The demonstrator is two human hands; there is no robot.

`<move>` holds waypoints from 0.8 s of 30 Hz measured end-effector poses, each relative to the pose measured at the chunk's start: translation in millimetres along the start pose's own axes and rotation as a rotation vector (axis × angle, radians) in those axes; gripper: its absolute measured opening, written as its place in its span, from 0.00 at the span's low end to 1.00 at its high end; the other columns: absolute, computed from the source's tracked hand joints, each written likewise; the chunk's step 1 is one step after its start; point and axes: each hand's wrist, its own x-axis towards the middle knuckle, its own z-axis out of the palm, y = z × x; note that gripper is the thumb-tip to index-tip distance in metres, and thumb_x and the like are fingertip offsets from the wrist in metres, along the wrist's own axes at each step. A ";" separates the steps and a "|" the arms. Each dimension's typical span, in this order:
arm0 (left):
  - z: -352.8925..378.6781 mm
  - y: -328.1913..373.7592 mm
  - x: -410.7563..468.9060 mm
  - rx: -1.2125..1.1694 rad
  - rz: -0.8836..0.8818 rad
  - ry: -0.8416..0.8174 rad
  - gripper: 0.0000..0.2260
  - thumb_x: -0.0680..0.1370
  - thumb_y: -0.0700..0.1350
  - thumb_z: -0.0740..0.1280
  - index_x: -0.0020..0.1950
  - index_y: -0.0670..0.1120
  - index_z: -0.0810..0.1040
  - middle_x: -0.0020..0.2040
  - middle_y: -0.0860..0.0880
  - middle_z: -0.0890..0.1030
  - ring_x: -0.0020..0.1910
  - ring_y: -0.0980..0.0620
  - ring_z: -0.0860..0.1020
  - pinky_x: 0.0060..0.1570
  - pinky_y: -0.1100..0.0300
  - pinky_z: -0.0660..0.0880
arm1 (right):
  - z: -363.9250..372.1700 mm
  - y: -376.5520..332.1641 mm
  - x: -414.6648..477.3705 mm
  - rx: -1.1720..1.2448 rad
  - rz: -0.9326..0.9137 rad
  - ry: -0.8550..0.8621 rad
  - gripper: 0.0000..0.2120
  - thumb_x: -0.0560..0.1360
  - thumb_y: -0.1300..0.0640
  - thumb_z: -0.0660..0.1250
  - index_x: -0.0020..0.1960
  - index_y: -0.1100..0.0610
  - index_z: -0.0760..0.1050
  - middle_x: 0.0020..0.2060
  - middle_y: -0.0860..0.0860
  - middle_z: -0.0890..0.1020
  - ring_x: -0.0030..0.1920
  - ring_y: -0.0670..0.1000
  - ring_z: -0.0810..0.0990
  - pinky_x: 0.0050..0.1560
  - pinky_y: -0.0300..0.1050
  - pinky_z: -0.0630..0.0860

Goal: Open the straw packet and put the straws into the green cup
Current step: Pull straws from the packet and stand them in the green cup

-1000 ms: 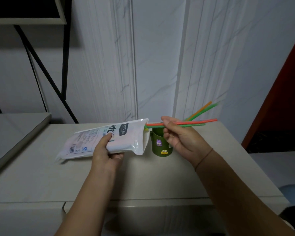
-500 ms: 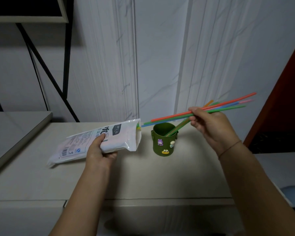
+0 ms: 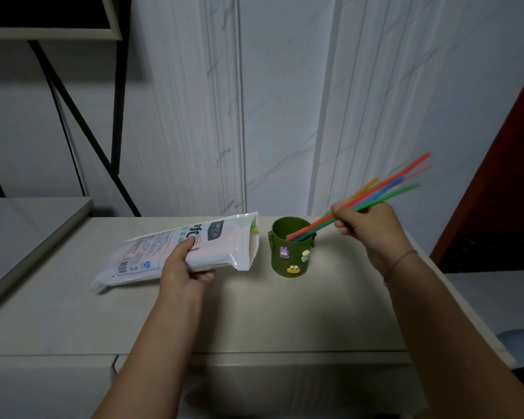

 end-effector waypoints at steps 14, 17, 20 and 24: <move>0.9 -0.8 -3.8 -0.015 -0.002 -0.020 0.20 0.73 0.34 0.69 0.64 0.46 0.75 0.58 0.46 0.82 0.56 0.47 0.81 0.58 0.45 0.76 | 8.1 20.5 1.4 0.271 0.189 0.031 0.09 0.74 0.67 0.65 0.53 0.71 0.73 0.42 0.61 0.80 0.41 0.52 0.82 0.43 0.37 0.81; 2.4 -3.1 -5.7 -0.027 -0.015 -0.053 0.20 0.73 0.34 0.69 0.63 0.46 0.75 0.56 0.46 0.82 0.55 0.46 0.81 0.54 0.45 0.78 | 9.8 27.3 2.3 0.472 0.280 0.059 0.02 0.76 0.68 0.63 0.47 0.67 0.72 0.42 0.60 0.78 0.42 0.51 0.81 0.50 0.42 0.79; 4.1 -5.3 -7.4 -0.024 -0.026 -0.098 0.17 0.74 0.34 0.68 0.60 0.46 0.75 0.54 0.46 0.83 0.55 0.46 0.81 0.47 0.46 0.80 | 13.4 29.6 3.5 0.566 0.313 0.033 0.07 0.76 0.70 0.60 0.54 0.69 0.71 0.49 0.61 0.77 0.50 0.54 0.79 0.61 0.44 0.73; 4.7 -6.4 -8.1 -0.015 -0.032 -0.119 0.14 0.74 0.34 0.68 0.57 0.45 0.76 0.56 0.46 0.82 0.56 0.46 0.81 0.51 0.47 0.79 | 18.0 30.8 3.9 0.523 0.357 -0.018 0.06 0.76 0.70 0.60 0.52 0.70 0.73 0.48 0.60 0.77 0.49 0.52 0.78 0.62 0.48 0.72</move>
